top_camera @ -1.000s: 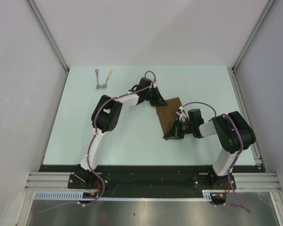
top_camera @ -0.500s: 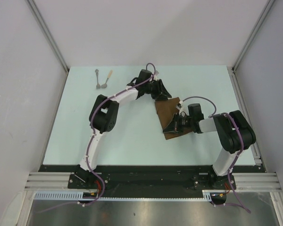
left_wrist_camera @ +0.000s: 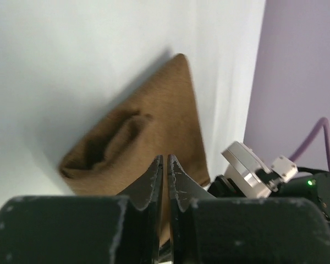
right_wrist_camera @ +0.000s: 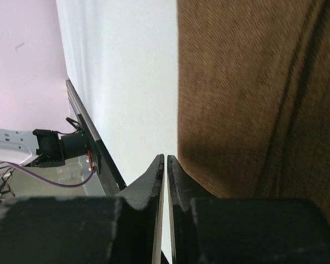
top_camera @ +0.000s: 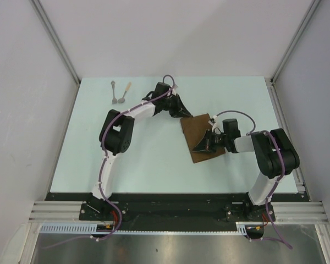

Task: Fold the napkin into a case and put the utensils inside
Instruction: Smooth out the 2/3-rectangle-folded napkin at the center of the board, then pick up the 2/3-rectangle-folded napkin from the center of the board, then fold the 2/3-rectangle-folded napkin at the center of the board.

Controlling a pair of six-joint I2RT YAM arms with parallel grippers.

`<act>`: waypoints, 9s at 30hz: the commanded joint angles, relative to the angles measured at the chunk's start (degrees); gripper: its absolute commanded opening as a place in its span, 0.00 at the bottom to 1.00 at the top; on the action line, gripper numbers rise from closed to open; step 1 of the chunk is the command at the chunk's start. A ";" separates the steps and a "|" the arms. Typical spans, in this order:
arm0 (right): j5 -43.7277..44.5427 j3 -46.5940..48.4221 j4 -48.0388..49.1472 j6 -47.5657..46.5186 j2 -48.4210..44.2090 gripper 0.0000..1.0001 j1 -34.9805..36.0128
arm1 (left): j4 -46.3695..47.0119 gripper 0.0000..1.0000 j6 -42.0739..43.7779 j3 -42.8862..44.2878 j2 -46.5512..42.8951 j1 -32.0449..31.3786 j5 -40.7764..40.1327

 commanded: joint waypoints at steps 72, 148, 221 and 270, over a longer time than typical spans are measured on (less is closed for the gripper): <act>23.34 -8.09 -34.88 0.16 -33.42 0.78 -28.72 | -14.50 0.71 32.58 -10.10 -11.59 -39.51 -52.60; 13.75 3.78 -3.41 6.05 0.15 0.23 -17.82 | -4.31 0.00 20.54 -26.18 -25.65 -30.19 -22.37; 36.96 28.90 -40.16 -7.23 -3.90 0.00 -6.23 | 13.53 0.00 11.40 -35.56 -24.58 -31.34 -12.95; 37.14 44.21 -41.74 -2.57 9.90 0.00 10.74 | 7.93 0.68 16.50 -54.40 -51.66 -19.66 -16.74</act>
